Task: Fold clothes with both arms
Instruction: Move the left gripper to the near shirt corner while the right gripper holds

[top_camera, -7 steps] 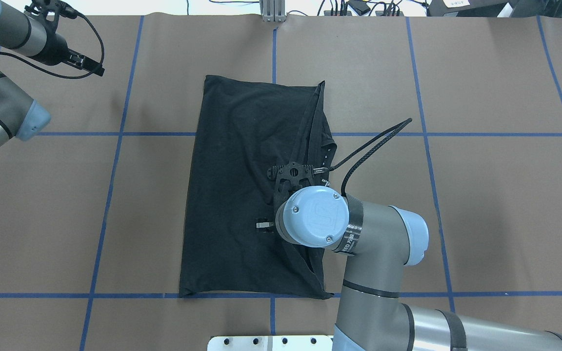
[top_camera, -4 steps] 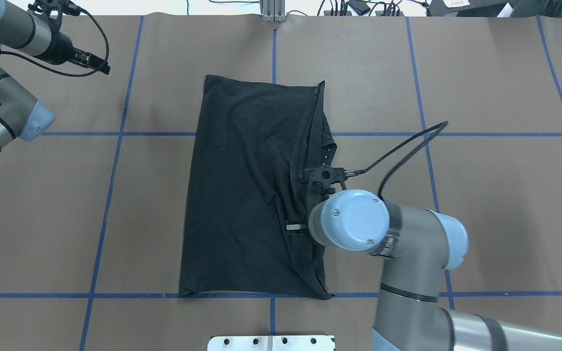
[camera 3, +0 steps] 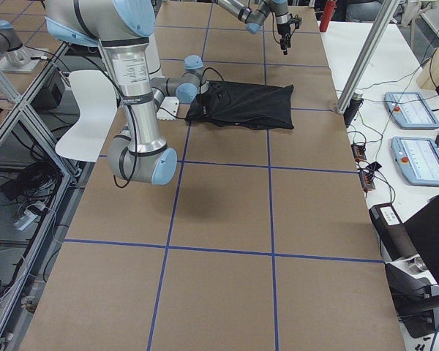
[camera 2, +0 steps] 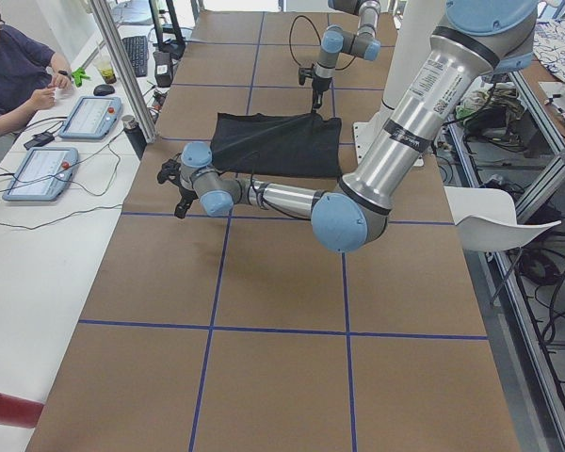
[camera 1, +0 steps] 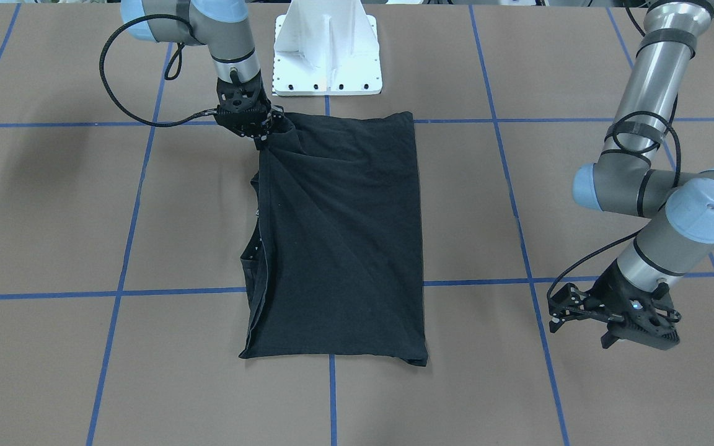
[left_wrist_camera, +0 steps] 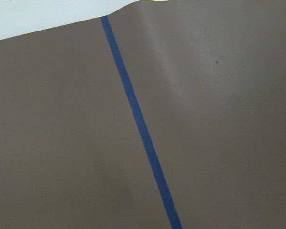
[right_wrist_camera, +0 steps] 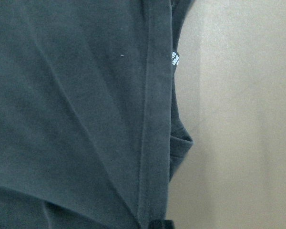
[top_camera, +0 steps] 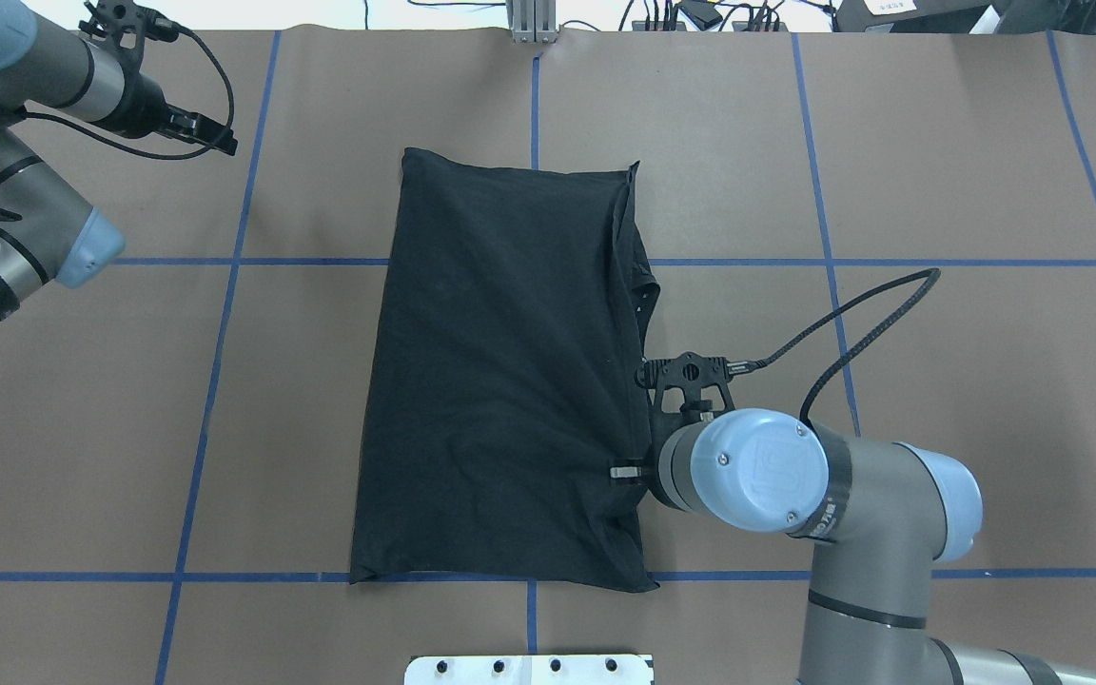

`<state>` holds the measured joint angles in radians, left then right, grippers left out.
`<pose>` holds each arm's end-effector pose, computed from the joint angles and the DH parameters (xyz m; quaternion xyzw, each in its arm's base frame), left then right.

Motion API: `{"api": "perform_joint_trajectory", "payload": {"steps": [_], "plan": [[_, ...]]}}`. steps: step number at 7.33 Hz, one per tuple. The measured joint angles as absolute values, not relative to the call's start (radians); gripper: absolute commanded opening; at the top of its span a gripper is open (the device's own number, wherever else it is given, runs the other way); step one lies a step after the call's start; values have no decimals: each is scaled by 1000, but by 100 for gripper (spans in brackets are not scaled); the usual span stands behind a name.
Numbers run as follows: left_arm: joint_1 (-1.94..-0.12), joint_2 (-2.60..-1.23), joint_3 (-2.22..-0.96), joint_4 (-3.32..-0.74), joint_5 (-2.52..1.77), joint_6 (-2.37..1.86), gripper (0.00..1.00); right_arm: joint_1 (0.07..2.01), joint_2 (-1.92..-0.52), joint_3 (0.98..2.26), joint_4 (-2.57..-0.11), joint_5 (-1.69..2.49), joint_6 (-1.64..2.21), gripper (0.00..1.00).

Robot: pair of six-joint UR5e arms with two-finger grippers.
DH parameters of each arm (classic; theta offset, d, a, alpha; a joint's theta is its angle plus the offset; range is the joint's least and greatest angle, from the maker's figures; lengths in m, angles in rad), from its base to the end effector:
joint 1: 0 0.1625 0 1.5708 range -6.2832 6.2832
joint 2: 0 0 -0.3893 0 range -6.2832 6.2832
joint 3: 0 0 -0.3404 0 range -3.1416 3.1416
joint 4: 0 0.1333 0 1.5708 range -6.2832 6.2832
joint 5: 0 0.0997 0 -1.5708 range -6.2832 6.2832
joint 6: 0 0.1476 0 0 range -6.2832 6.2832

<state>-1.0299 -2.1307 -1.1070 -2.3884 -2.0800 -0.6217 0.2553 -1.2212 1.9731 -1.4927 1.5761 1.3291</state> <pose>0.3122 -0.6390 0.4595 0.2327 0.4233 0.0759 0.8723 -0.5066 -0.2692 0.3218 0.0968 -0.3914 0.0052 0.9151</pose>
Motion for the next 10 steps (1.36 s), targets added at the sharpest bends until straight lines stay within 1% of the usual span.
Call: {"api": "perform_joint_trajectory", "payload": {"steps": [3, 4, 5, 7, 9, 10], "plan": [[-1025, -2129, -1135, -2387, -2086, -659, 100, 263, -1208, 1973, -1493, 1566, 1333, 100], [-1020, -2121, -1161, -2387, -2097, -709, 100, 291, -1194, 1977, -1493, 1585, 1332, 100], [-993, -2085, -1224, -2387, -2103, -779, 100, 319, -1187, 1985, -1494, 1610, 1332, 100], [-897, -1955, -1433, -2386, -2095, -961, 100, 342, -1192, 2015, -1514, 1632, 1345, 100], [-751, -1817, -1664, -2384, -2037, -1170, 100, 344, -1200, 2051, -1536, 1634, 1397, 100], [-667, -1763, -1759, -2384, -1986, -1274, 100, 343, -1206, 2064, -1538, 1632, 1423, 100]]}}
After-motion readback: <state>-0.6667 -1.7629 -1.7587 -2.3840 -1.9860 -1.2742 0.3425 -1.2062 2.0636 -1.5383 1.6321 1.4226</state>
